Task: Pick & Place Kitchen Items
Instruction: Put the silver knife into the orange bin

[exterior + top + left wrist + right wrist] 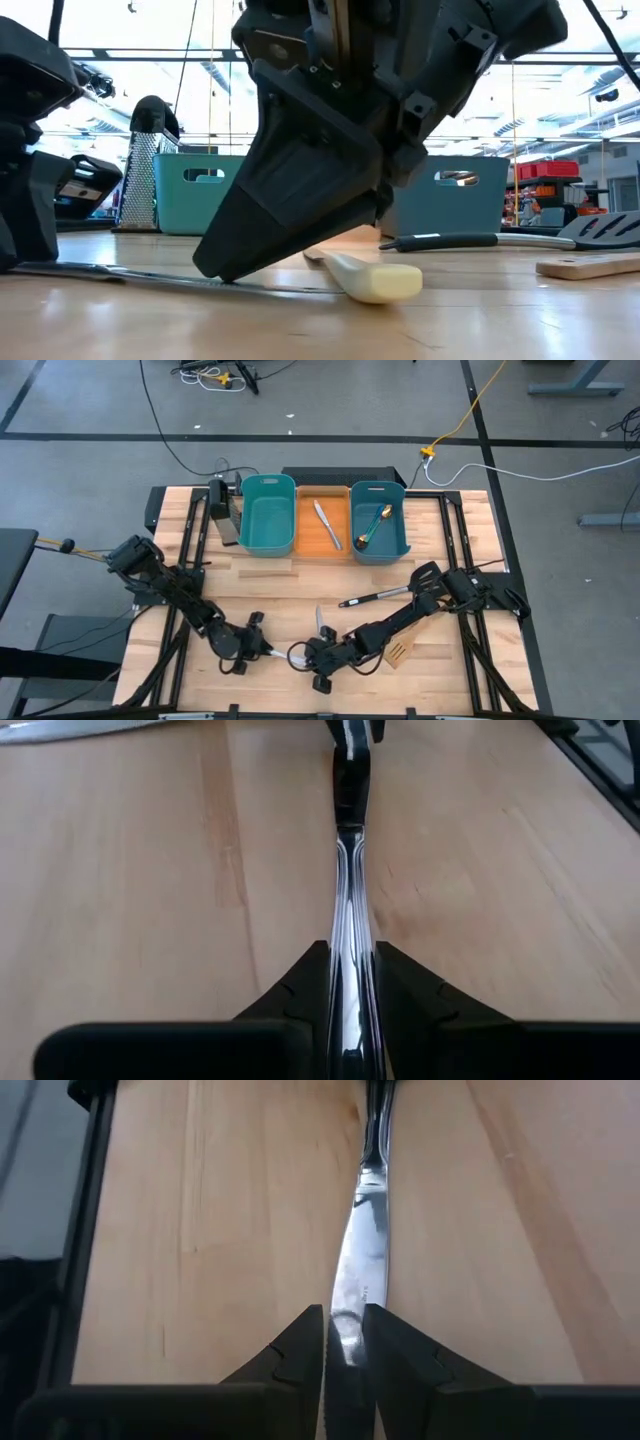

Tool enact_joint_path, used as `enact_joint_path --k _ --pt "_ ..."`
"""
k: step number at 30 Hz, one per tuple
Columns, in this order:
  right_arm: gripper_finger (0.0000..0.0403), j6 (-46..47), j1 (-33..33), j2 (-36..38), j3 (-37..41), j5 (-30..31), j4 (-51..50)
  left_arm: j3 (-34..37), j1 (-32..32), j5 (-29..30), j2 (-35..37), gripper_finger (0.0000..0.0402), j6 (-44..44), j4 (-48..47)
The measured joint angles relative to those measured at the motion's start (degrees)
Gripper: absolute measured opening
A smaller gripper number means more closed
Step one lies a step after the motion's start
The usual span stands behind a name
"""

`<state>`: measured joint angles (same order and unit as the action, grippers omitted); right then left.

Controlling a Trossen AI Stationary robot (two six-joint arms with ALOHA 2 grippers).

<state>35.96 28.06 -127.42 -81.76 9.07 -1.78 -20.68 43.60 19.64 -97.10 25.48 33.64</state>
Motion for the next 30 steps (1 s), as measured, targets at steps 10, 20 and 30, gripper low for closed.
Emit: enact_joint_path --k 10,20,30 --pt "0.0089 -0.35 1.03 -0.09 -3.12 2.13 -9.21 0.08 -3.94 -6.07 -0.07 0.0068 2.09 2.24" --pt "0.0089 -0.28 1.33 -0.52 -3.07 2.26 -8.92 0.12 -5.20 -6.42 -0.30 0.0005 0.47 6.94" --pt "0.0089 0.49 1.36 -0.58 -3.07 3.56 -9.11 0.06 -5.14 -5.78 -0.24 0.0015 -2.00 6.74"
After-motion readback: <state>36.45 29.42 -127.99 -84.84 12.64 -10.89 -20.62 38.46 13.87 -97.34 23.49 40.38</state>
